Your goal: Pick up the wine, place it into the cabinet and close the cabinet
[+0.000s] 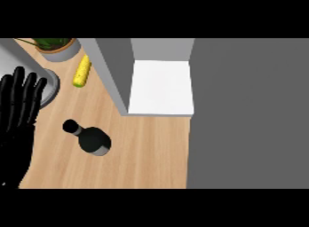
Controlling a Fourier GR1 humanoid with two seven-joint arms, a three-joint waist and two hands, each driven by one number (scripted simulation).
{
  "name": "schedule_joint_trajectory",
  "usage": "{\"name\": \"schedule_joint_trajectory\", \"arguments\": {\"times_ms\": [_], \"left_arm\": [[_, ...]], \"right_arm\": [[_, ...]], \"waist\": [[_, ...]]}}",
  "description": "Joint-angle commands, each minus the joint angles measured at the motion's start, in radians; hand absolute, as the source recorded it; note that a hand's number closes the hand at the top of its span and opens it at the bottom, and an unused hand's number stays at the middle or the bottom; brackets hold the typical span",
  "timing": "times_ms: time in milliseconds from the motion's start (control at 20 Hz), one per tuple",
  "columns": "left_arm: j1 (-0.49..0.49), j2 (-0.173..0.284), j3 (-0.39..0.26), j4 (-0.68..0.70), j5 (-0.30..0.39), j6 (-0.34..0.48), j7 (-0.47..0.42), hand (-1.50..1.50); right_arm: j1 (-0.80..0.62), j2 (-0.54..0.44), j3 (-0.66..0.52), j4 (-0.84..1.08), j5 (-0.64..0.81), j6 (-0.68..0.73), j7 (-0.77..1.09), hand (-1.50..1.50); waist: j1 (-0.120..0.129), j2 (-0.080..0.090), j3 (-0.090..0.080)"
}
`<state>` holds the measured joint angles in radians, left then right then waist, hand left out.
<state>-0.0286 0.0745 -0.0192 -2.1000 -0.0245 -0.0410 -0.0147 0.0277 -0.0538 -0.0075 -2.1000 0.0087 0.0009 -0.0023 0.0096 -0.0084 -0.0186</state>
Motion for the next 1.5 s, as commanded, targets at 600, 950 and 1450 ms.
{"name": "schedule_joint_trajectory", "arguments": {"times_ms": [600,950,1450], "left_arm": [[-0.197,-0.074,-0.240,0.110,-0.408,0.955,0.322,-1.50],[-0.349,-0.074,-0.418,0.168,-0.746,1.131,0.675,-1.50],[-0.558,-0.074,-0.472,0.173,-1.119,1.066,1.144,-1.50]], "right_arm": [[0.091,-0.040,0.198,-0.164,-0.244,0.217,0.143,-1.50],[0.136,-0.079,0.144,-0.261,-0.321,0.213,0.209,-1.50],[0.134,-0.058,0.198,-0.311,-0.291,0.172,0.270,-1.50]], "waist": [[-0.043,0.003,0.022],[-0.023,-0.002,0.025],[-0.011,-0.008,0.022]]}}
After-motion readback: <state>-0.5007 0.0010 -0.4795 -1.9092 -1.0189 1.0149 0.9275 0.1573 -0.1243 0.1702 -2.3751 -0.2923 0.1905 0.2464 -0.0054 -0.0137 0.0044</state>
